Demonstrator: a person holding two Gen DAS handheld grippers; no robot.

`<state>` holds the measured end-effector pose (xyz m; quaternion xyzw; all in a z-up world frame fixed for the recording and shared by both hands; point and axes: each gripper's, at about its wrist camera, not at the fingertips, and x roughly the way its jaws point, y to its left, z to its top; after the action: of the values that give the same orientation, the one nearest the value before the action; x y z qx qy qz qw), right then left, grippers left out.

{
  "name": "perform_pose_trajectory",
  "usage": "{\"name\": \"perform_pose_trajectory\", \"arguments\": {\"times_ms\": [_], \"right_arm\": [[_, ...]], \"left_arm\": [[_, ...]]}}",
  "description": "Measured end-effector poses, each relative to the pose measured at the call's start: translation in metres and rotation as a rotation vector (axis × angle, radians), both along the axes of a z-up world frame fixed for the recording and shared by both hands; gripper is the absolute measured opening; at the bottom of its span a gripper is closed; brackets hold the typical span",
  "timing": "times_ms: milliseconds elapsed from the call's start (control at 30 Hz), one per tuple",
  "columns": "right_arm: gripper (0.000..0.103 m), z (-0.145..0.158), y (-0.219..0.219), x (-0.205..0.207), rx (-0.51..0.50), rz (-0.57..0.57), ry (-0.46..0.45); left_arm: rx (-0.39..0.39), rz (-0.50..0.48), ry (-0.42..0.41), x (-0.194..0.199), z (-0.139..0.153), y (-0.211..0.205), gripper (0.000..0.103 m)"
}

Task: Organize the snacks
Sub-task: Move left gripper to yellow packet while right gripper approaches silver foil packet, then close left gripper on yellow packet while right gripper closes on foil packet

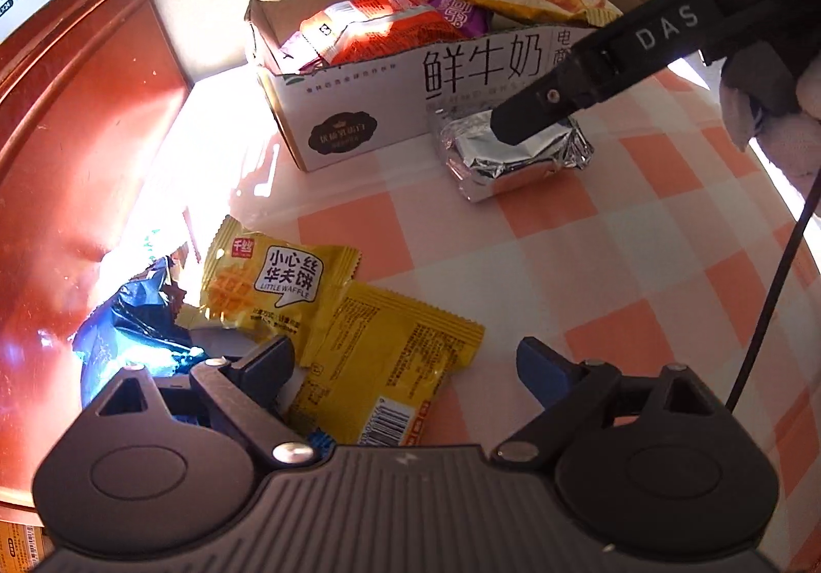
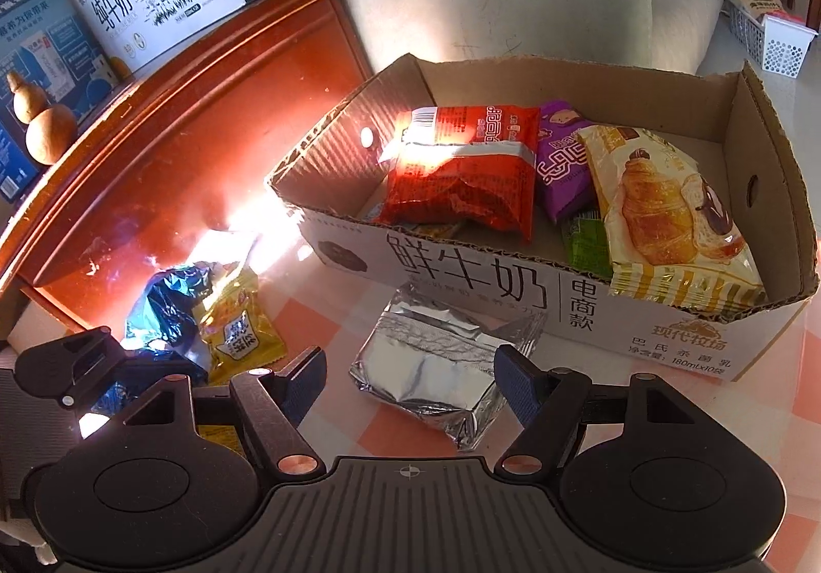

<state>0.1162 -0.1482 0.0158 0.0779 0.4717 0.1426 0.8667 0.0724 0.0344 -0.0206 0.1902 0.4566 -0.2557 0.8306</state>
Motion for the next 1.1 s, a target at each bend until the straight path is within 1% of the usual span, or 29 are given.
{"name": "perform_pose_trajectory", "arguments": {"times_ms": [33,67,100,133,200,267,333,400,500,567,700,767,833,867,933,1000,1033,1100], "right_arm": [[0.075,-0.002,0.002,0.001,-0.010,-0.004,-0.003],[0.079,-0.003,0.003,0.001,-0.015,-0.006,-0.005],[0.080,-0.004,0.003,0.001,-0.015,-0.008,-0.003],[0.081,-0.005,0.004,0.002,-0.012,-0.009,0.003],[0.082,-0.006,0.006,0.002,-0.001,0.004,0.019],[0.082,-0.005,0.010,-0.001,0.021,0.038,0.039],[0.082,-0.004,0.015,-0.003,0.026,0.078,0.068],[0.081,-0.002,0.019,-0.007,0.013,0.116,0.063],[0.080,0.003,0.020,-0.007,-0.006,0.127,0.031],[0.080,0.002,0.021,-0.004,-0.044,0.110,0.005],[0.080,0.000,0.025,0.001,-0.095,0.102,-0.043],[0.080,-0.002,0.028,0.004,-0.111,0.106,-0.064],[0.080,-0.006,0.033,0.008,-0.115,0.103,-0.070],[0.080,-0.009,0.034,0.010,-0.111,0.105,-0.058],[0.080,-0.015,0.039,0.012,-0.097,0.122,-0.023],[0.079,-0.019,0.044,0.012,-0.116,0.134,0.015],[0.079,-0.020,0.045,0.012,-0.117,0.139,0.035],[0.078,-0.020,0.045,0.009,-0.106,0.154,0.048]], "left_arm": [[0.002,0.004,-0.005,-0.001,-0.002,0.001,0.091],[0.005,0.008,-0.013,-0.001,-0.002,0.002,0.090],[0.008,0.015,-0.017,-0.001,-0.002,0.002,0.089],[0.004,0.023,-0.014,0.000,-0.002,0.003,0.087],[-0.003,0.058,-0.008,0.002,0.000,0.006,0.081],[-0.018,0.117,0.021,0.008,0.000,0.011,0.075],[-0.035,0.172,0.038,0.013,-0.001,0.017,0.075],[-0.028,0.186,0.034,0.014,0.001,0.020,0.073],[-0.045,0.176,0.026,0.013,0.004,0.024,0.073],[-0.062,0.142,0.035,0.013,0.005,0.025,0.075],[-0.022,0.106,0.005,0.009,0.002,0.023,0.078],[-0.011,0.093,0.006,0.009,-0.003,0.023,0.079],[-0.030,0.095,0.012,0.009,-0.004,0.024,0.079],[-0.036,0.094,0.021,0.009,-0.004,0.024,0.077],[-0.056,0.101,0.046,0.010,-0.003,0.024,0.070],[-0.075,0.112,0.076,0.011,-0.002,0.025,0.061],[-0.077,0.116,0.085,0.011,-0.001,0.026,0.060],[-0.069,0.102,0.084,0.008,-0.001,0.026,0.059]]}}
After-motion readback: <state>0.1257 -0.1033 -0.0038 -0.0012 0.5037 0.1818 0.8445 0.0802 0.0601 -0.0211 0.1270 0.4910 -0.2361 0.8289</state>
